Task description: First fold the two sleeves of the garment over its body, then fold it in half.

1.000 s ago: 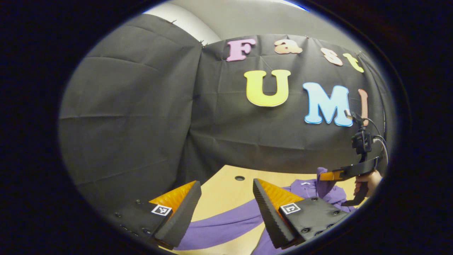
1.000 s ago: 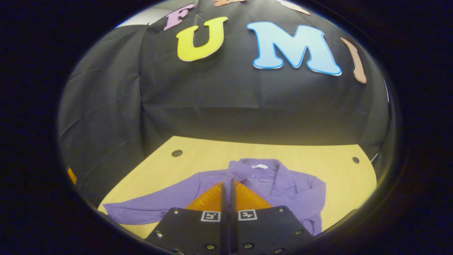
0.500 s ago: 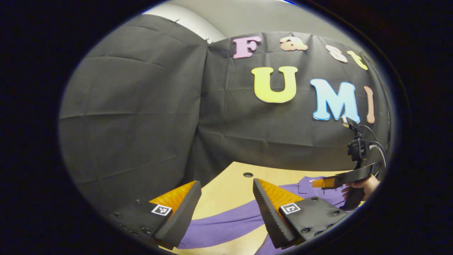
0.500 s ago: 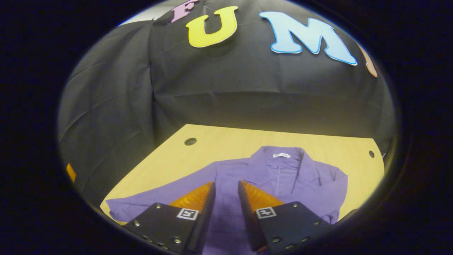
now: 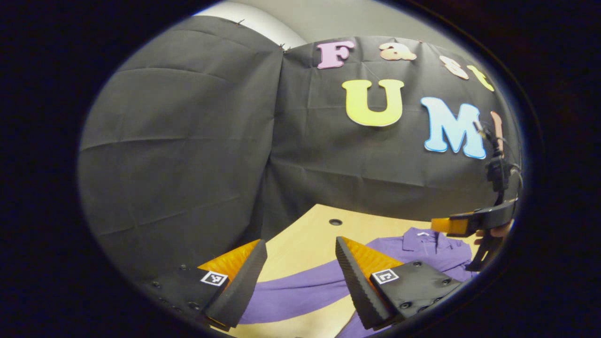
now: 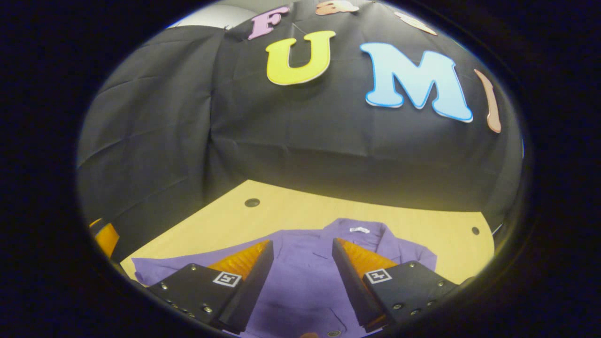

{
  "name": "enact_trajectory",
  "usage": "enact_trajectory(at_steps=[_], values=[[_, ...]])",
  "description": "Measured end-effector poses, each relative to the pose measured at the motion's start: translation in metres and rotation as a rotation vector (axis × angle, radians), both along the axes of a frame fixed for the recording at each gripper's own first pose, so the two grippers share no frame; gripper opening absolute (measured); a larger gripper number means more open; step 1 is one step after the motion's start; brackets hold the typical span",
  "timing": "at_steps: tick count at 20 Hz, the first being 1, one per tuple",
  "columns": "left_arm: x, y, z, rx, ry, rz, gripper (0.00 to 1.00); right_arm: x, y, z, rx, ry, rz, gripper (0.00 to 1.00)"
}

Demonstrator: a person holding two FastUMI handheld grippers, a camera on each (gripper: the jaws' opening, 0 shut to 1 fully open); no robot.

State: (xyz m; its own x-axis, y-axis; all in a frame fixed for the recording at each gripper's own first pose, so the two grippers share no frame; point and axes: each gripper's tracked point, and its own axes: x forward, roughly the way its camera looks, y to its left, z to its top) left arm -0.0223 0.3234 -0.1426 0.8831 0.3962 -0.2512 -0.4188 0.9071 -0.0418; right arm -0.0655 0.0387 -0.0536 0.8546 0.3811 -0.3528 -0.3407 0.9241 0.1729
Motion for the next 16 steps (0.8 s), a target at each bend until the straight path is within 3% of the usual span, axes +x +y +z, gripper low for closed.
enact_trajectory(at_steps=[8,16], values=[[-0.029,0.052,-0.068,-0.059,0.161,0.229,0.96,-0.042,-0.015,0.062,-0.013,-0.151,0.035,0.81],[-0.066,0.088,-0.124,-0.128,0.296,0.416,0.94,-0.066,-0.042,0.099,-0.045,-0.272,0.015,0.8]])
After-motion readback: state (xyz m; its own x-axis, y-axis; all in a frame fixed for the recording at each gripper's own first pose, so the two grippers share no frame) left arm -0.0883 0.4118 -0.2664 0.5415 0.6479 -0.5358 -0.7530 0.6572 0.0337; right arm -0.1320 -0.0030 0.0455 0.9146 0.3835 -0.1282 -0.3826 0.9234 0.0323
